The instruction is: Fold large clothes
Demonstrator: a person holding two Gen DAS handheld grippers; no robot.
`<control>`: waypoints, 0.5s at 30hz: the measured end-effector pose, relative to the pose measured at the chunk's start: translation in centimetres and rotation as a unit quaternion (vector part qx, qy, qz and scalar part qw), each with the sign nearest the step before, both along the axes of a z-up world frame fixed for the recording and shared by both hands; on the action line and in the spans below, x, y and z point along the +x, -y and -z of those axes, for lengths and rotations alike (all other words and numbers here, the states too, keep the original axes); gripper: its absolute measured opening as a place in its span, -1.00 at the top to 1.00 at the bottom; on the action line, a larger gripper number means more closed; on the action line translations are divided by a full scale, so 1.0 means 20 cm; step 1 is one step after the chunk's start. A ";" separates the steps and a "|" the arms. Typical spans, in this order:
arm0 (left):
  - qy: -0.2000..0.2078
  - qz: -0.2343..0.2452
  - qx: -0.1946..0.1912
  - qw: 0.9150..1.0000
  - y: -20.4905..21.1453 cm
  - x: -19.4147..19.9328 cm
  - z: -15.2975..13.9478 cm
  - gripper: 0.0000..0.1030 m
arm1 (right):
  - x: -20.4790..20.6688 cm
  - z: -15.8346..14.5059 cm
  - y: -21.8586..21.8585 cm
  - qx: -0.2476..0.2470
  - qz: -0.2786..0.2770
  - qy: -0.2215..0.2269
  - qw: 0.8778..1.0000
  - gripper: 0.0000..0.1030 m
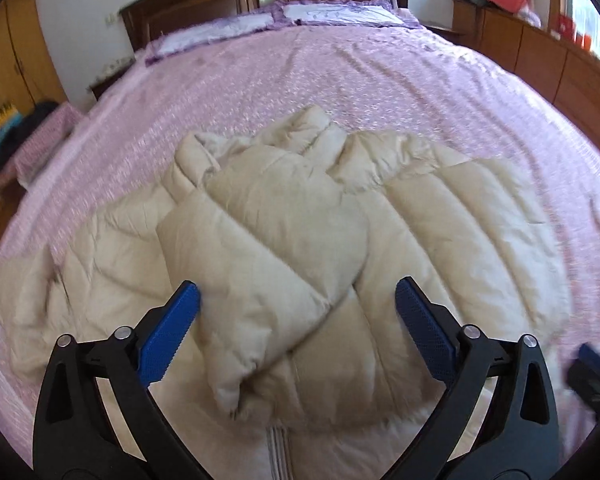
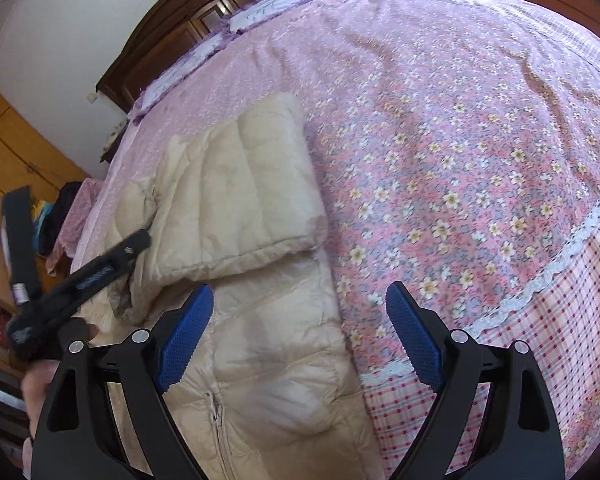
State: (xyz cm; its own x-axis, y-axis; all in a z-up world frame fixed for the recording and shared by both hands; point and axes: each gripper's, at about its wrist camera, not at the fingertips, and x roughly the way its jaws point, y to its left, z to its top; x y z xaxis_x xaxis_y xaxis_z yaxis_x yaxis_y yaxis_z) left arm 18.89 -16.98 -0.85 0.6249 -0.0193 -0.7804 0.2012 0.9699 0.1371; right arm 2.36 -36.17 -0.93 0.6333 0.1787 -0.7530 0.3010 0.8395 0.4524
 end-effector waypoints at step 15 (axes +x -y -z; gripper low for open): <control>0.030 0.015 -0.058 0.998 -0.21 -0.02 -0.20 0.81 | -0.02 -0.02 0.03 0.002 0.003 0.009 1.000 -0.66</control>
State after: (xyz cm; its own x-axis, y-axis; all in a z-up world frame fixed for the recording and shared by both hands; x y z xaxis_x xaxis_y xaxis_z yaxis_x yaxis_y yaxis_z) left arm 18.53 -12.77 3.22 0.6677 -0.1268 -0.7336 0.2245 0.9738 0.0361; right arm 1.86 -36.83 -0.57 0.6477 0.1786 -0.7407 0.2971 0.8360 0.4614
